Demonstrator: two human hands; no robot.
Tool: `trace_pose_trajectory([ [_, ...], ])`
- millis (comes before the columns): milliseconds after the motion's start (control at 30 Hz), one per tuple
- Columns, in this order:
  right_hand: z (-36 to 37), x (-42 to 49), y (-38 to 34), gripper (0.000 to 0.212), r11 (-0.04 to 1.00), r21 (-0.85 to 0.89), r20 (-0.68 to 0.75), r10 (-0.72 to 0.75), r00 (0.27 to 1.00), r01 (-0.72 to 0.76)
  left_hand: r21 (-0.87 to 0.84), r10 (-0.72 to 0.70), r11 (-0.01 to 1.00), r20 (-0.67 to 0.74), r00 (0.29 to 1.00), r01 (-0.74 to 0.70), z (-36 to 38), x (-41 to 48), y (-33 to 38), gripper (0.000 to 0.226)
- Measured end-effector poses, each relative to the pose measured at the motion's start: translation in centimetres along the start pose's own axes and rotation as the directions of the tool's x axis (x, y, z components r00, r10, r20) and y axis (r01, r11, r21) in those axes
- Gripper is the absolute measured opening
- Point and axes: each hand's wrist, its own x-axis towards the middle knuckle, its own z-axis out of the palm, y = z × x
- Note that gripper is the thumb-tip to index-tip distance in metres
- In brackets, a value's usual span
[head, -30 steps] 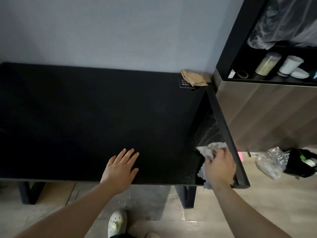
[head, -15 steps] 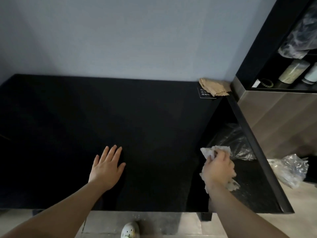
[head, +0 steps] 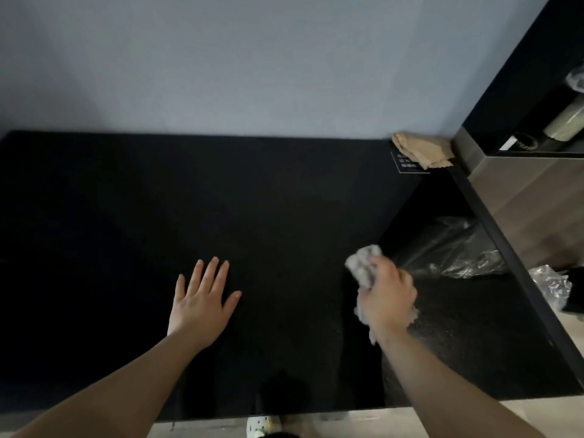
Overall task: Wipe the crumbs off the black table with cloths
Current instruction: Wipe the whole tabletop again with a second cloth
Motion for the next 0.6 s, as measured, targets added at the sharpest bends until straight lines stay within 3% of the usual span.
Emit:
trace_pose_trajectory([
  [33,0.3,0.4,-0.7,0.045,0.989,0.026,-0.026,0.143,0.989,-0.143,0.004,0.002,1.0,-0.01,1.0,-0.002,0.2,0.0,-0.1,0.066],
  [67,0.7,0.1,-2.3,0.042,0.987,0.037,-0.047,0.16,0.986,-0.158,0.009,0.002,1.0,-0.021,1.0,-0.002,0.4,-0.1,-0.1,0.066],
  [167,2.6,-4.4,-7.8,0.039,0.977,0.119,0.072,-0.184,0.98,0.174,0.01,0.008,1.0,-0.062,0.998,-0.007,0.7,-0.2,-0.1,0.064],
  [233,2.7,-7.3,-9.5,0.035,0.884,0.223,0.243,-0.459,0.854,0.412,-0.017,0.016,1.0,-0.073,0.997,-0.017,0.8,-0.2,-0.2,0.062],
  [267,2.5,-6.7,-9.1,0.028,0.836,0.247,0.268,-0.546,0.794,0.491,-0.017,0.02,1.0,-0.076,0.997,-0.021,0.9,-0.1,-0.3,0.06],
  [300,2.3,-5.1,-8.0,0.022,0.83,0.21,0.26,-0.557,0.789,0.516,-0.003,0.021,1.0,-0.076,0.997,-0.021,0.9,-0.2,-0.3,0.059],
  [333,2.2,-3.2,-6.7,0.021,0.875,0.142,0.235,-0.483,0.843,0.462,0.009,0.024,1.0,-0.073,0.997,-0.023,0.8,-0.2,-0.4,0.059],
  [400,1.7,1.2,-3.4,0.029,0.987,0.036,0.11,-0.16,0.981,0.157,0.013,0.031,0.999,-0.068,0.997,-0.03,0.6,-0.2,-0.4,0.059],
  [467,1.1,4.1,-2.1,0.04,0.978,0.053,-0.003,0.205,0.979,-0.204,0.017,0.032,0.999,-0.058,0.998,-0.031,0.6,-0.1,-0.4,0.059],
  [500,1.5,4.5,-2.9,0.041,0.958,0.062,-0.033,0.281,0.959,-0.279,0.017,0.032,0.999,-0.052,0.998,-0.032,0.5,0.0,-0.3,0.06],
  [533,2.1,4.0,-4.6,0.04,0.964,0.067,-0.028,0.26,0.965,-0.258,0.021,0.033,0.999,-0.041,0.999,-0.032,0.5,0.0,-0.4,0.061],
  [600,3.6,1.2,-8.5,0.037,0.99,0.136,0.058,0.031,0.998,-0.038,0.02,0.03,0.999,-0.037,0.999,-0.029,0.4,0.1,-0.5,0.066],
])
